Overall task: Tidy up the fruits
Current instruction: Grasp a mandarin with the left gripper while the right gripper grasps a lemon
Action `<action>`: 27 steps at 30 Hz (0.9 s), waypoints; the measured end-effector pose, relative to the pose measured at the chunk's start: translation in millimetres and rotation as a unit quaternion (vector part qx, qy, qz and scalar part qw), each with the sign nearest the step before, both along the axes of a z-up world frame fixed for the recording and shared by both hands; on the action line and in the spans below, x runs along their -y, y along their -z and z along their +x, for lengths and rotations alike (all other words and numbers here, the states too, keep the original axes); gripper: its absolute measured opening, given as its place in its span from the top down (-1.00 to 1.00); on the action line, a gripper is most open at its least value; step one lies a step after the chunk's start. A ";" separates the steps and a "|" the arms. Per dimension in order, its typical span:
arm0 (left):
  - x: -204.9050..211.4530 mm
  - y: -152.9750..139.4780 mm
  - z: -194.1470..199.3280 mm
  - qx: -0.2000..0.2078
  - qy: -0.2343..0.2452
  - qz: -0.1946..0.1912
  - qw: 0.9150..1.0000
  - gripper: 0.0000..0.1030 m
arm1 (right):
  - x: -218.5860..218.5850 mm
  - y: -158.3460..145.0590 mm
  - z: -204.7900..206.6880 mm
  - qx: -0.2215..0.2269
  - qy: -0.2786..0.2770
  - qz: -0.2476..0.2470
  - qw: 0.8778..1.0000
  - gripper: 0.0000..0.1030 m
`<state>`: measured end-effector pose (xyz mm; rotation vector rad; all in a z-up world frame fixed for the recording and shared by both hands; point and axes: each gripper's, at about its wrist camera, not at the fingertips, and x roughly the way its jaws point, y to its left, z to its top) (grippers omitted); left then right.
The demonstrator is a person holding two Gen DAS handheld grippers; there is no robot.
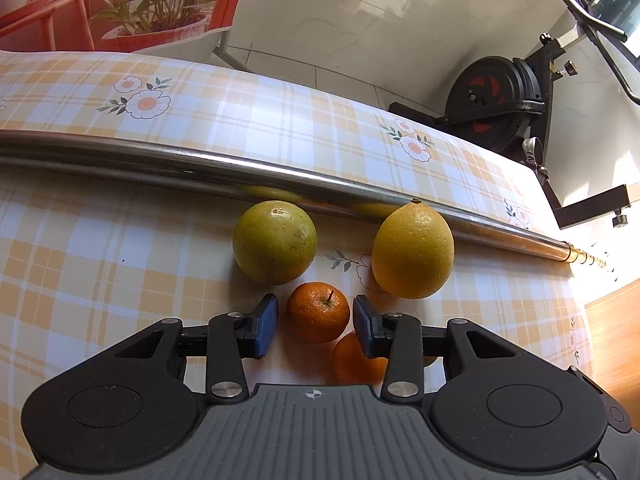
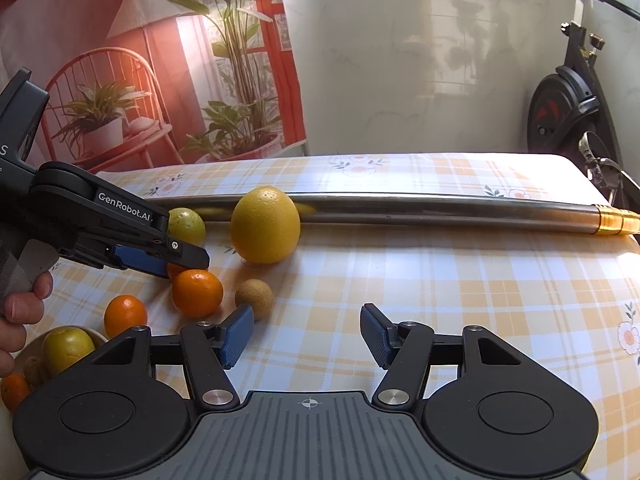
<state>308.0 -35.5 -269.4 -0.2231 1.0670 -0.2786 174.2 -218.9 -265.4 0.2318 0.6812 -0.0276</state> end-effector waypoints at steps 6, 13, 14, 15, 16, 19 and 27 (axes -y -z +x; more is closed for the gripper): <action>-0.5 -5.2 -7.8 0.021 0.014 -0.004 1.000 0.31 | -1.4 0.5 0.8 0.000 -0.007 0.004 1.000 -0.09; -8.5 -32.1 -27.9 0.069 0.034 -0.004 0.997 0.31 | -6.6 -7.7 9.1 0.018 -0.023 -0.004 1.000 -0.09; -12.7 -37.3 -31.3 0.078 0.032 -0.005 0.996 0.31 | -7.0 -10.6 11.4 0.025 -0.026 -0.005 0.999 -0.09; -17.1 -41.9 -35.6 0.088 0.030 -0.004 0.996 0.31 | -7.0 -13.2 14.0 0.032 -0.028 -0.006 0.999 -0.09; -20.4 -46.1 -39.2 0.099 0.028 -0.002 0.995 0.31 | -7.3 -16.4 17.4 0.039 -0.031 -0.007 0.999 -0.09; -29.9 -58.7 -50.8 0.132 0.020 0.029 0.991 0.31 | -7.9 -22.4 28.9 0.064 -0.038 -0.010 0.997 -0.14; -63.6 -85.8 -82.9 0.191 -0.004 0.062 0.980 0.31 | -4.1 -10.6 74.6 0.067 -0.029 -0.002 0.997 -0.32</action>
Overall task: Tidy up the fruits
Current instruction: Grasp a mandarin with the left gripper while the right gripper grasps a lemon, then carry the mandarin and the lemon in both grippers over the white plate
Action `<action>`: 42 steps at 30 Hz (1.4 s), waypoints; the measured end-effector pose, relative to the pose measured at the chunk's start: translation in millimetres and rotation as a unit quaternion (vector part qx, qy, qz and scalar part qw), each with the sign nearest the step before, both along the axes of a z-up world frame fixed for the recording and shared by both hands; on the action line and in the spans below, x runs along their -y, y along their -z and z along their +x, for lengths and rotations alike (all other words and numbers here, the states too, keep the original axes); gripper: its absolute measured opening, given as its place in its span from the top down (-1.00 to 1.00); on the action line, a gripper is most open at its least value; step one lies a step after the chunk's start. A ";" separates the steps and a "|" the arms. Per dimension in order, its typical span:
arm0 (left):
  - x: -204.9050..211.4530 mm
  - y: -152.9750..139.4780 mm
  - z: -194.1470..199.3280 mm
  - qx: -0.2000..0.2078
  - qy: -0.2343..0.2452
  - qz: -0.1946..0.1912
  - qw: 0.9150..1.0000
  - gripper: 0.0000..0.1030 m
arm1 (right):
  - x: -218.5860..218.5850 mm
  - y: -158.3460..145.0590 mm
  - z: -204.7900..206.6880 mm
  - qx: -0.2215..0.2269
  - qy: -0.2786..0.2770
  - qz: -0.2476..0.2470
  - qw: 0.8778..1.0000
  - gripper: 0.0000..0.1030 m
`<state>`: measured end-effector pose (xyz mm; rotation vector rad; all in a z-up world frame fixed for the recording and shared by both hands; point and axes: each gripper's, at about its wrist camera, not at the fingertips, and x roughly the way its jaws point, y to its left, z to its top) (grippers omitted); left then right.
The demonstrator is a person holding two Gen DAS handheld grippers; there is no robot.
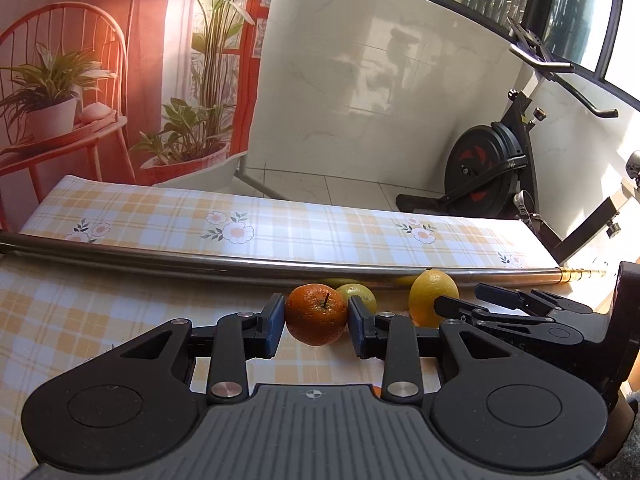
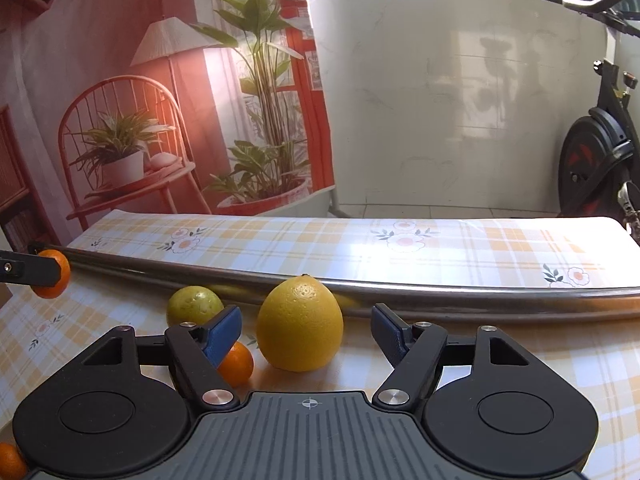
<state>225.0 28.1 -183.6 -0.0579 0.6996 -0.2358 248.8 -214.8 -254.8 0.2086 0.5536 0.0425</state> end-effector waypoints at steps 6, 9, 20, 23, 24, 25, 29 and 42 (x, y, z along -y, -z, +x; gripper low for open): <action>-6.6 -4.8 -17.1 0.017 -0.001 0.006 1.000 0.31 | -1.4 11.5 24.1 -0.028 -0.006 0.009 1.000 -0.30; -8.2 -2.6 -21.6 0.018 0.002 0.004 1.000 0.31 | -7.0 14.7 28.9 -0.035 -0.009 0.006 0.999 -0.24; -13.6 5.4 -37.8 0.020 0.012 -0.016 1.000 0.30 | 8.5 22.6 28.6 -0.052 0.010 0.091 0.994 0.01; -14.1 4.7 -40.1 0.019 0.012 -0.020 1.000 0.30 | 4.5 20.4 23.8 -0.054 0.011 0.082 0.995 0.01; -16.1 5.1 -41.6 0.020 0.012 -0.022 0.999 0.30 | 3.6 19.3 20.9 -0.052 0.010 0.082 0.995 0.01; -17.3 4.5 -43.4 0.020 0.011 -0.024 0.999 0.31 | 2.8 16.9 18.6 -0.049 0.010 0.083 0.995 0.01; -21.5 2.7 -51.5 0.022 0.009 -0.029 0.999 0.31 | -0.9 4.4 -1.2 -0.029 0.014 0.090 0.995 0.01; -28.6 3.4 -95.2 0.024 0.018 -0.020 0.999 0.30 | -15.6 -29.8 -89.8 0.002 0.012 0.136 0.991 0.01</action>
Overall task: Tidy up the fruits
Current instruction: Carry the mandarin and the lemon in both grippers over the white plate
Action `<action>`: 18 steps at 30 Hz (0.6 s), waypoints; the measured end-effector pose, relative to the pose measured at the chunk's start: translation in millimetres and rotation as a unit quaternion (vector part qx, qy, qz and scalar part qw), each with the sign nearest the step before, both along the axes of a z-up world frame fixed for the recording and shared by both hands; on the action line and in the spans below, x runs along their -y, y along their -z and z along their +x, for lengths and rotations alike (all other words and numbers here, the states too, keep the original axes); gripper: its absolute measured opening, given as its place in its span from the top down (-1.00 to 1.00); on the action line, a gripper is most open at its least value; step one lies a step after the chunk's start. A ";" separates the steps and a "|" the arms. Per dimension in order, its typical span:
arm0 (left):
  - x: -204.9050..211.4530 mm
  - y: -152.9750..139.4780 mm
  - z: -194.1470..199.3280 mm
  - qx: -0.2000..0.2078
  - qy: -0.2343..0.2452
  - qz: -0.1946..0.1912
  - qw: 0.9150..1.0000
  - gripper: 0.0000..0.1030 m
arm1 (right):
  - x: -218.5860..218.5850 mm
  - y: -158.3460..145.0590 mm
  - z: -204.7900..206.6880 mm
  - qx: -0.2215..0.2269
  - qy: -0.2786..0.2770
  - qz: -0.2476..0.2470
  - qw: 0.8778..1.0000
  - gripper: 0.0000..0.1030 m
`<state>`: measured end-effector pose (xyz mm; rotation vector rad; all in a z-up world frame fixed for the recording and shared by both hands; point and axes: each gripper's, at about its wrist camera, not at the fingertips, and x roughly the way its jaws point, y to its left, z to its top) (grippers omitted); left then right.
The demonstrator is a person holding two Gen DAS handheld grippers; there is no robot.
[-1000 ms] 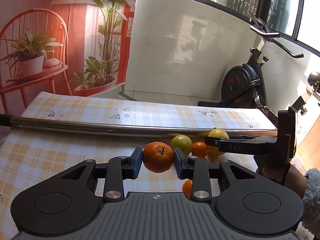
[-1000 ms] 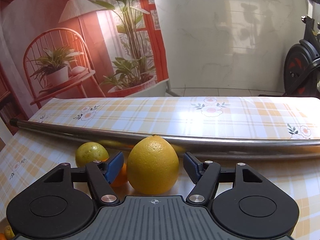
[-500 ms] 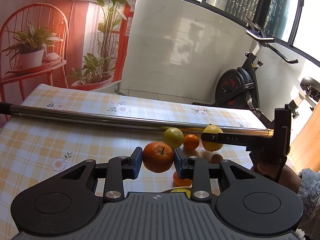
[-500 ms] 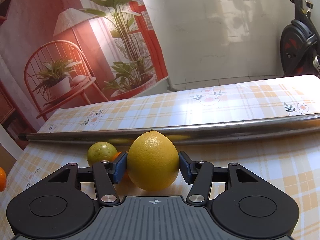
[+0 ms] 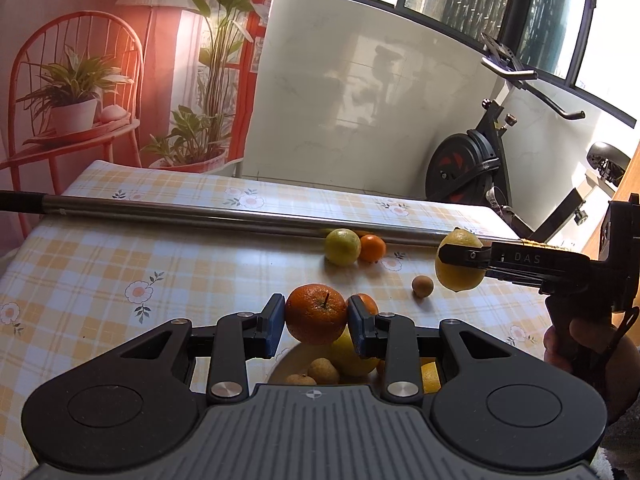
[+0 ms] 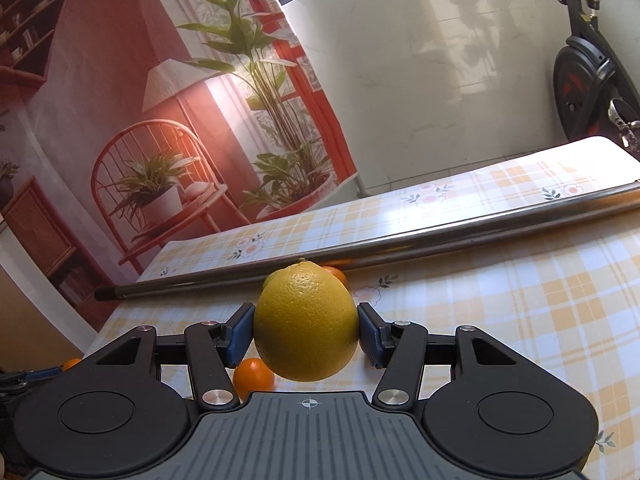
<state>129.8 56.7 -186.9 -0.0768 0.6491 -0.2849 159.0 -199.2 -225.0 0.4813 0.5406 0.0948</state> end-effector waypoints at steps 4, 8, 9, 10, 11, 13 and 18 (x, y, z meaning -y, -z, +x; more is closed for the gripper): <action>-1.4 2.1 -14.8 -0.001 0.006 0.003 1.000 0.30 | -12.3 -6.8 -33.7 0.000 0.000 -0.012 1.000 0.01; -0.5 6.1 -25.8 -0.007 0.015 0.011 1.000 0.30 | -25.4 -9.7 -60.2 -0.010 -0.011 -0.027 1.000 0.01; -0.2 7.1 -29.0 -0.007 0.017 0.014 1.000 0.31 | -29.3 -10.2 -67.0 -0.013 -0.015 -0.031 0.999 0.01; 0.1 8.4 -33.3 -0.006 0.018 0.016 1.000 0.30 | -34.4 -11.3 -74.2 -0.014 -0.019 -0.038 0.999 0.01; 0.0 9.3 -35.8 -0.006 0.019 0.018 1.000 0.30 | -40.4 -12.7 -82.2 -0.015 -0.024 -0.047 0.999 0.01; -0.1 12.2 -41.0 -0.006 0.022 0.022 0.999 0.31 | -48.4 -14.0 -94.3 -0.019 -0.032 -0.055 0.998 0.01; -3.9 22.3 -45.4 -0.026 0.023 0.027 0.999 0.30 | -71.0 -15.4 -110.0 -0.032 -0.058 -0.090 0.994 0.01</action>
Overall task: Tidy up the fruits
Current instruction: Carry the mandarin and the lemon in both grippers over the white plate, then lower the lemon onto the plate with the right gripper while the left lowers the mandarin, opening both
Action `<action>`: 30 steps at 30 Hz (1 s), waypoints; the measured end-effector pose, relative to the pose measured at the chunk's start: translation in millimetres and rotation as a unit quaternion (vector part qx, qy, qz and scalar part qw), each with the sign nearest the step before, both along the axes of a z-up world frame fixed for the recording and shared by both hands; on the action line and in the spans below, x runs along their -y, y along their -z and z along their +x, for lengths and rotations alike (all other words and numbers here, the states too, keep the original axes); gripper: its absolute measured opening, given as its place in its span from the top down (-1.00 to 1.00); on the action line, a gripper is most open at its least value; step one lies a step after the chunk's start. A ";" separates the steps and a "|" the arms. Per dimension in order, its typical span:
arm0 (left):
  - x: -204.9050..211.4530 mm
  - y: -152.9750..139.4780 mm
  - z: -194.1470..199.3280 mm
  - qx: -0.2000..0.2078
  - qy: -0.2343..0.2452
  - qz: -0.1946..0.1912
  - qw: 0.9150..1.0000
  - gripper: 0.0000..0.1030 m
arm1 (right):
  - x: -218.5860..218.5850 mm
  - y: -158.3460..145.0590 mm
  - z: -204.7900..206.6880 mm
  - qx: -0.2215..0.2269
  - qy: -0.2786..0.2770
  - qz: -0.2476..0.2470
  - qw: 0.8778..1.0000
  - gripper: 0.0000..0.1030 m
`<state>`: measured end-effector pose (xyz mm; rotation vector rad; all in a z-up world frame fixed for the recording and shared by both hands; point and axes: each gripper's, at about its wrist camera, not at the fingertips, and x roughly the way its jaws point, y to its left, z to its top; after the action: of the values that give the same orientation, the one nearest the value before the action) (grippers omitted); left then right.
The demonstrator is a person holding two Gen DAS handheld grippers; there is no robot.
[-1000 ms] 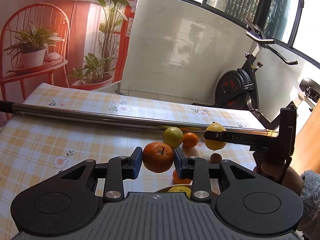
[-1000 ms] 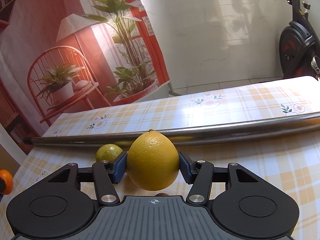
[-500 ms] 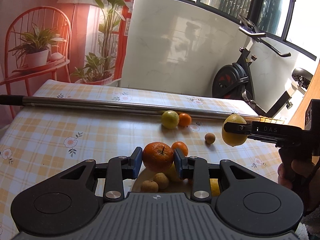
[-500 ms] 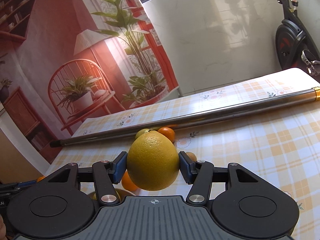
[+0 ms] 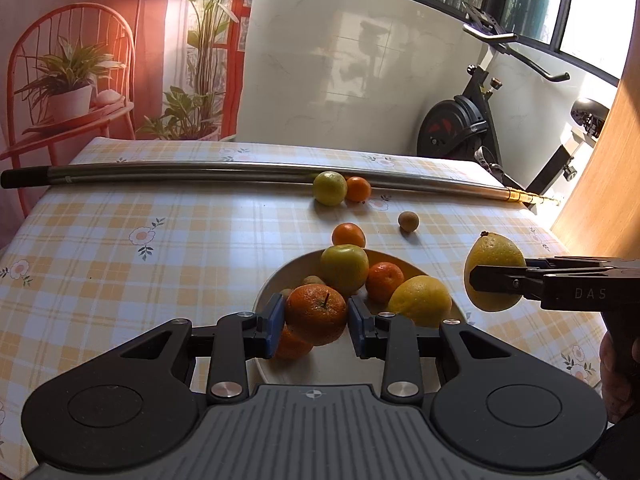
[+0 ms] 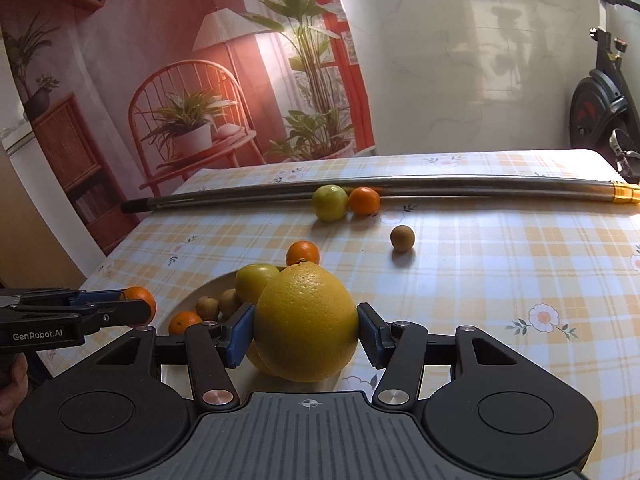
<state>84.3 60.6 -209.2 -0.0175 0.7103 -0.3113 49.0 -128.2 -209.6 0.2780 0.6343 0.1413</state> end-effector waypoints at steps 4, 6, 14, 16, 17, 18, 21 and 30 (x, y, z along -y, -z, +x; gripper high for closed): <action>-3.1 4.3 2.6 -0.011 0.000 0.003 1.000 0.30 | -16.0 1.0 -5.0 -0.008 -0.033 -0.031 0.999 0.01; -2.4 5.3 3.1 -0.015 0.003 0.005 1.000 0.30 | -21.5 0.8 -6.1 -0.010 -0.044 -0.039 0.998 0.01; 5.1 13.3 -1.8 -0.023 0.015 0.018 0.999 0.30 | -28.9 6.1 -4.4 -0.031 -0.075 -0.030 0.996 0.01; 5.3 14.2 -1.8 -0.025 0.016 0.019 0.999 0.30 | -30.4 9.6 -3.8 -0.038 -0.080 -0.030 0.996 0.01; 5.7 14.7 -1.8 -0.026 0.016 0.019 0.999 0.30 | -31.2 11.0 -3.2 -0.042 -0.082 -0.030 0.995 0.01; 6.0 15.4 -1.8 -0.026 0.017 0.020 0.999 0.30 | -31.1 13.0 -1.8 -0.046 -0.082 -0.029 0.995 0.01; 7.8 18.0 -2.0 -0.028 0.019 0.024 0.999 0.30 | -28.6 20.3 2.7 -0.055 -0.082 -0.025 0.995 0.01; 7.5 23.5 -0.5 -0.036 0.014 0.032 0.999 0.30 | -29.5 32.0 12.4 -0.060 -0.083 -0.035 0.994 0.01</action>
<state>83.8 53.1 -232.7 0.0419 0.7926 -0.3150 61.4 -98.7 -241.6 0.1659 0.7797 0.2628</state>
